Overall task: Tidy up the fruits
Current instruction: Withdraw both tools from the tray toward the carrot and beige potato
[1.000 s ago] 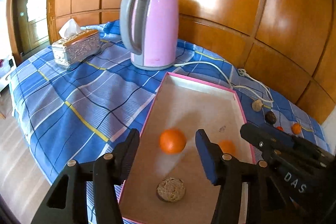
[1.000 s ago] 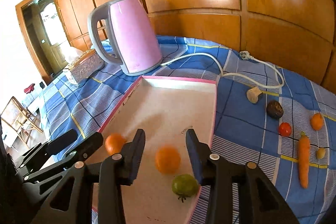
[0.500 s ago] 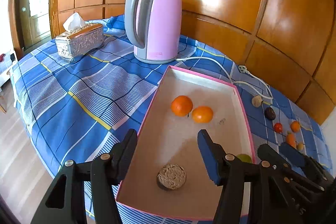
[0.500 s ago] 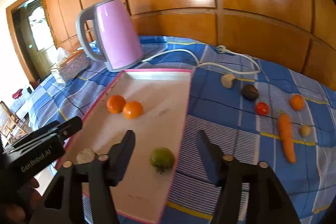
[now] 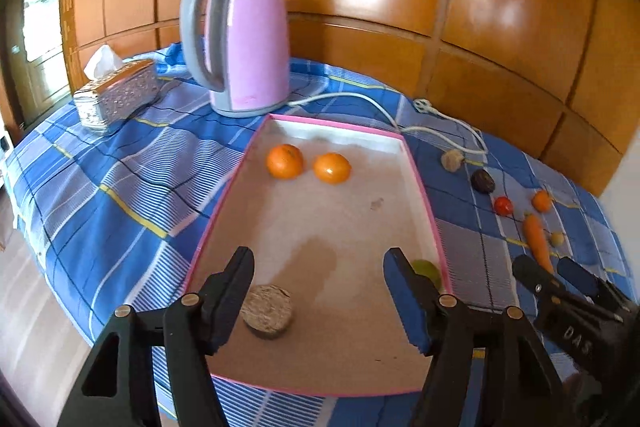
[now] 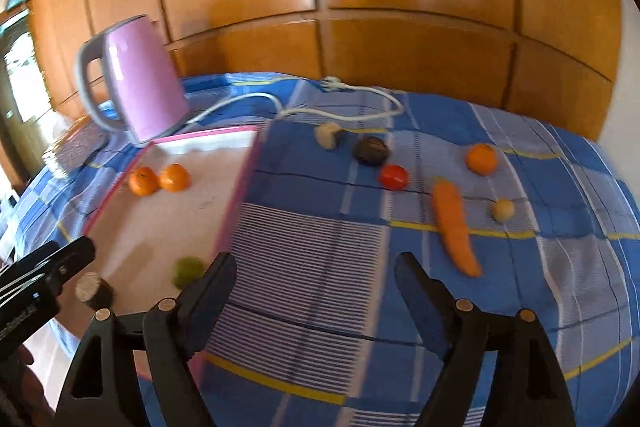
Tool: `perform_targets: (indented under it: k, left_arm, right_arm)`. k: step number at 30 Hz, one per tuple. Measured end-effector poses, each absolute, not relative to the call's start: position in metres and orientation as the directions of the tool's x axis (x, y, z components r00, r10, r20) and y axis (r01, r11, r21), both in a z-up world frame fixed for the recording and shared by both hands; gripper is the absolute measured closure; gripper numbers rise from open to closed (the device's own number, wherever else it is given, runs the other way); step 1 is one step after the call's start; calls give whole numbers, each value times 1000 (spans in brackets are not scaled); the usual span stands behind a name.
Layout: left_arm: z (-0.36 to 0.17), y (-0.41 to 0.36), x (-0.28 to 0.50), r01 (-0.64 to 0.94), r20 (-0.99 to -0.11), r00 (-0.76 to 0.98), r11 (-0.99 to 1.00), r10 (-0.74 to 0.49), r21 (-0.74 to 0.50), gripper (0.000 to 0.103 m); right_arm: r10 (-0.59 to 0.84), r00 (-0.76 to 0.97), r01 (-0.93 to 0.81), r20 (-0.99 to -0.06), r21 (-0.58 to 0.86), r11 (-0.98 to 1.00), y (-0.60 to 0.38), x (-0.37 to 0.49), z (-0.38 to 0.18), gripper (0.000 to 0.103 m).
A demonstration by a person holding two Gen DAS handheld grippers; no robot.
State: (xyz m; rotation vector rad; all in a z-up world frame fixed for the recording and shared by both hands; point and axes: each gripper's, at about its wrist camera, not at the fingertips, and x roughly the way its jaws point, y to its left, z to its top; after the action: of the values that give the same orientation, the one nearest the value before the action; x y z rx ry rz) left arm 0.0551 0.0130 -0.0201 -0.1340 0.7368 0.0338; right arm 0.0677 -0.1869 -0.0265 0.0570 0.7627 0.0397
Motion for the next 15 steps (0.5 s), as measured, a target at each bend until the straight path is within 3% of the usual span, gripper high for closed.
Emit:
perform_targets:
  k: [15]
  left_arm:
    - [-17, -32, 59, 82, -673, 729, 992, -123, -93, 35]
  right_arm:
    - [-10, 675, 146, -738, 120, 982, -265, 60, -43, 21]
